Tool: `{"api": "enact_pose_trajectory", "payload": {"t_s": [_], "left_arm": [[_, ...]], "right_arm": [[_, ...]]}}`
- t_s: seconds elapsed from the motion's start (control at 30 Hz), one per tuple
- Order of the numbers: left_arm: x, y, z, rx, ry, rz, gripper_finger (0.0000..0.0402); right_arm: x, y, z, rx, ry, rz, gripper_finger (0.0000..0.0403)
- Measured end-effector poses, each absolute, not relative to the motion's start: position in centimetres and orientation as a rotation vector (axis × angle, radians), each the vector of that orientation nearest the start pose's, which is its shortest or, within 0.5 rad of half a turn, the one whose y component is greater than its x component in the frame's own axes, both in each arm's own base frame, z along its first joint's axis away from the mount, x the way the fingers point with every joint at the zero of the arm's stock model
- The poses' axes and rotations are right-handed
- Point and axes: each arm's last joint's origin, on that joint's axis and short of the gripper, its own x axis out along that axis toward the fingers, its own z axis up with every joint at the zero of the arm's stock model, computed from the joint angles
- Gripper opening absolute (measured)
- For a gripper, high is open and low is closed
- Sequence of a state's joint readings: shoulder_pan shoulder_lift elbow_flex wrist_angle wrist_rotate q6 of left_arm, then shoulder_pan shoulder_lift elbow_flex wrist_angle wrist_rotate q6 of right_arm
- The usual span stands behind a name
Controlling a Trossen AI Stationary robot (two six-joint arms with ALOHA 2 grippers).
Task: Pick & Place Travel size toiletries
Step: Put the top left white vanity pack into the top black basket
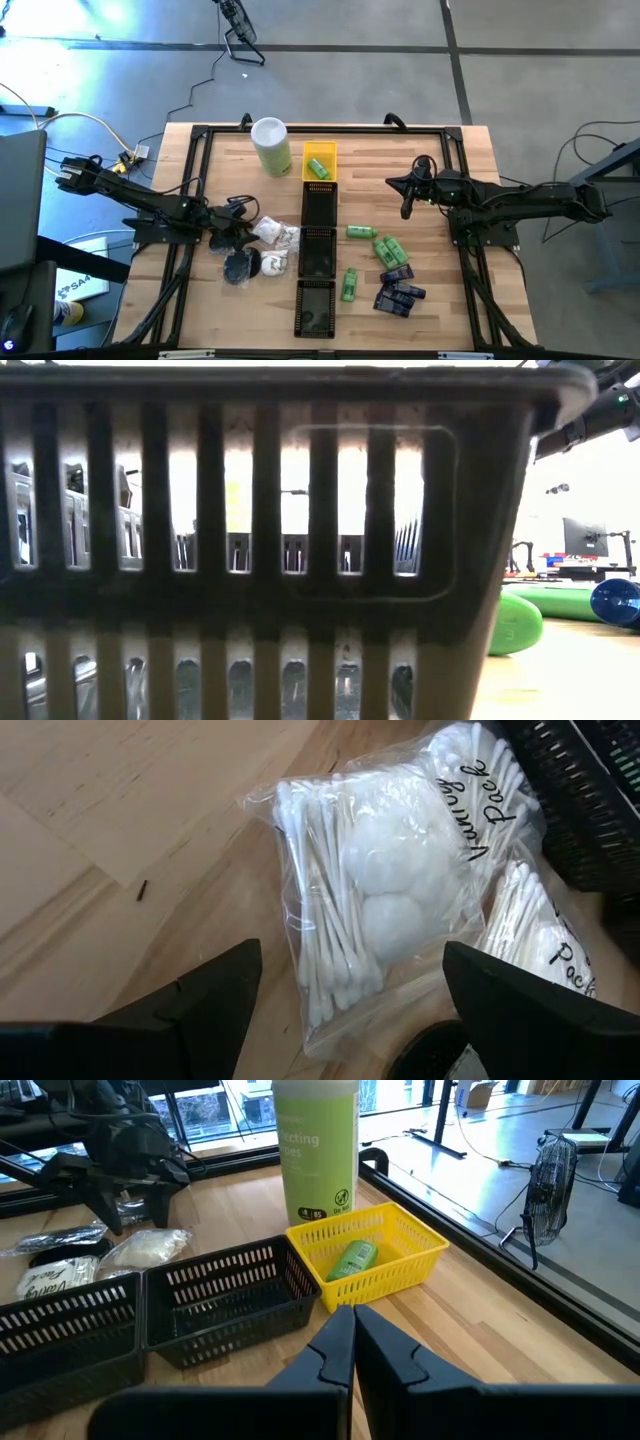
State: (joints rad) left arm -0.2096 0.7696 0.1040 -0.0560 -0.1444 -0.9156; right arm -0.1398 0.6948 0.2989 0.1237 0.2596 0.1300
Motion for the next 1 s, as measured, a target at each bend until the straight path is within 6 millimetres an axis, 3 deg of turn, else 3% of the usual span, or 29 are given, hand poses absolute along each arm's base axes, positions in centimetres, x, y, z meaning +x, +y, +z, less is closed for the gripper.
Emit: {"api": "enact_pose_trajectory", "payload": {"t_s": [0.63, 1.0], "left_arm": [[13.02, -2.42, 11.88, -0.766, 0.696, 0.246, 0.0123], [13.03, -2.42, 11.89, -0.763, 0.694, 0.247, 0.0042]], "right_arm": [[15.6, -2.95, 20.76, 0.108, 0.248, -0.414, 0.0002], [15.6, -2.95, 20.77, 0.108, 0.248, -0.414, 0.0002]]}}
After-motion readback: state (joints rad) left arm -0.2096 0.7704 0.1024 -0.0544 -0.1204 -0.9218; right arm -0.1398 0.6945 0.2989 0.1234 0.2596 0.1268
